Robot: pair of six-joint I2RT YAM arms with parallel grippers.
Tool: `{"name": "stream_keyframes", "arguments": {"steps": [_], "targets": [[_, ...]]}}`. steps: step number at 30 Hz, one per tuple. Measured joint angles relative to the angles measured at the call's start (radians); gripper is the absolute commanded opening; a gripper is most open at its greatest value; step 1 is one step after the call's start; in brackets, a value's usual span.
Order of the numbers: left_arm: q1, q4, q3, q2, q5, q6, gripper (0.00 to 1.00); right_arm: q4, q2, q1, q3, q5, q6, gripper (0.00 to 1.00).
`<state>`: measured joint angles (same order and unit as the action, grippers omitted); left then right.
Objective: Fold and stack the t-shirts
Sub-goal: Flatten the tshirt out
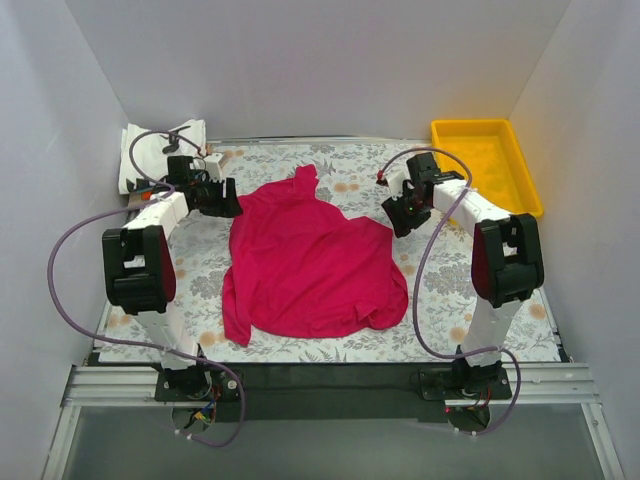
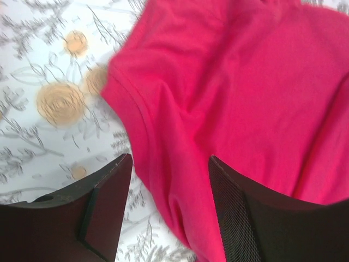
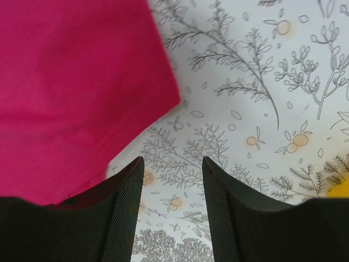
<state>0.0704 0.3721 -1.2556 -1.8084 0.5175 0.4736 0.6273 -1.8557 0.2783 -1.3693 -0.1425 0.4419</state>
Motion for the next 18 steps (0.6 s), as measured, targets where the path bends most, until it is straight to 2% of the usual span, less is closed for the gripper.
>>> {"name": "stream_keyframes", "arguments": {"steps": [5, 13, 16, 18], "targets": [[-0.008, -0.014, -0.126, -0.102, -0.039, 0.037, 0.57, -0.003, -0.078, -0.076, -0.084, -0.101, -0.072, 0.48], [-0.030, -0.014, -0.338, -0.295, -0.108, 0.081, 0.57, 0.002, -0.187, -0.066, -0.108, -0.217, -0.129, 0.46], [-0.036, 0.002, -0.363, -0.342, -0.119, 0.095, 0.57, 0.001, -0.196, -0.066, -0.118, -0.243, -0.135, 0.35], [-0.041, 0.016, -0.363, -0.358, -0.121, 0.104, 0.55, 0.005, -0.205, -0.066, -0.118, -0.258, -0.140, 0.18]]}}
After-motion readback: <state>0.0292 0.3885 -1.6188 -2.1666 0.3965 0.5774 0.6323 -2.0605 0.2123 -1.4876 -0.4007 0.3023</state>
